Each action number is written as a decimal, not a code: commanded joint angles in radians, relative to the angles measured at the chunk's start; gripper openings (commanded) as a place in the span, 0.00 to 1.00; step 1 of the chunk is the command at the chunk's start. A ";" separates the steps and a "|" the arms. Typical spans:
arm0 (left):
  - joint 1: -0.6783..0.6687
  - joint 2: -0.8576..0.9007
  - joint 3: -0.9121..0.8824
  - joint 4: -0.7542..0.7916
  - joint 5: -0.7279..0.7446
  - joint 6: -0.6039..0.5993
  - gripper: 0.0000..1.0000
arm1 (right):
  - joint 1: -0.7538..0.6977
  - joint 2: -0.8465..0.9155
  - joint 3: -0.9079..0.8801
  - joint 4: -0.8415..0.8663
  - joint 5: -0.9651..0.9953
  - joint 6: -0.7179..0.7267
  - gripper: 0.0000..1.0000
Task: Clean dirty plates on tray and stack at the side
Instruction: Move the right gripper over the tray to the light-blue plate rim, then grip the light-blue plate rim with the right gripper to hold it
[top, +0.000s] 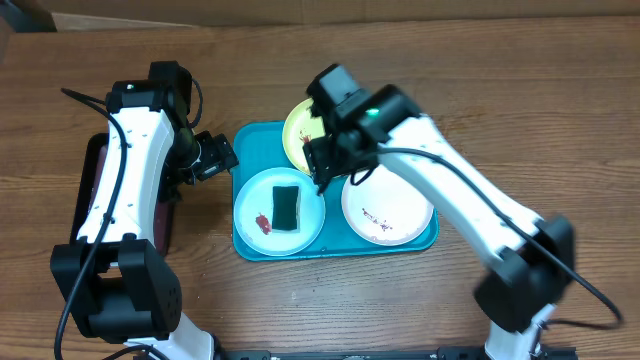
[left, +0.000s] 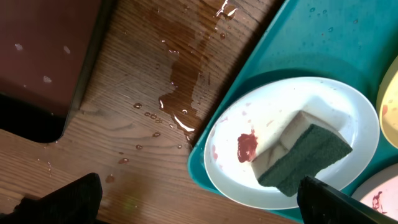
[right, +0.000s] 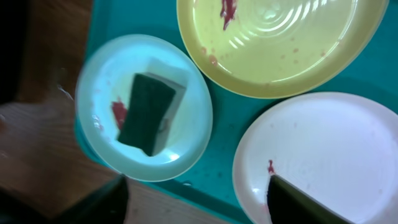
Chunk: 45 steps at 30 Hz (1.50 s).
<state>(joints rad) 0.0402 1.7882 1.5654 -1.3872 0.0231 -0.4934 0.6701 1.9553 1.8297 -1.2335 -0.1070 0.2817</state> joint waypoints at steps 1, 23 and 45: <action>-0.002 -0.010 0.014 0.005 0.000 0.019 1.00 | -0.004 0.071 -0.012 0.016 0.006 0.023 0.43; -0.002 -0.010 0.014 0.011 0.022 0.016 1.00 | -0.003 0.157 -0.286 0.362 -0.124 -0.073 0.39; -0.024 -0.010 -0.087 0.096 0.125 0.095 1.00 | 0.004 0.185 -0.334 0.433 -0.142 0.005 0.14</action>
<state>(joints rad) 0.0208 1.7882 1.4948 -1.3010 0.1036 -0.4496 0.6685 2.1174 1.4990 -0.8066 -0.2382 0.2550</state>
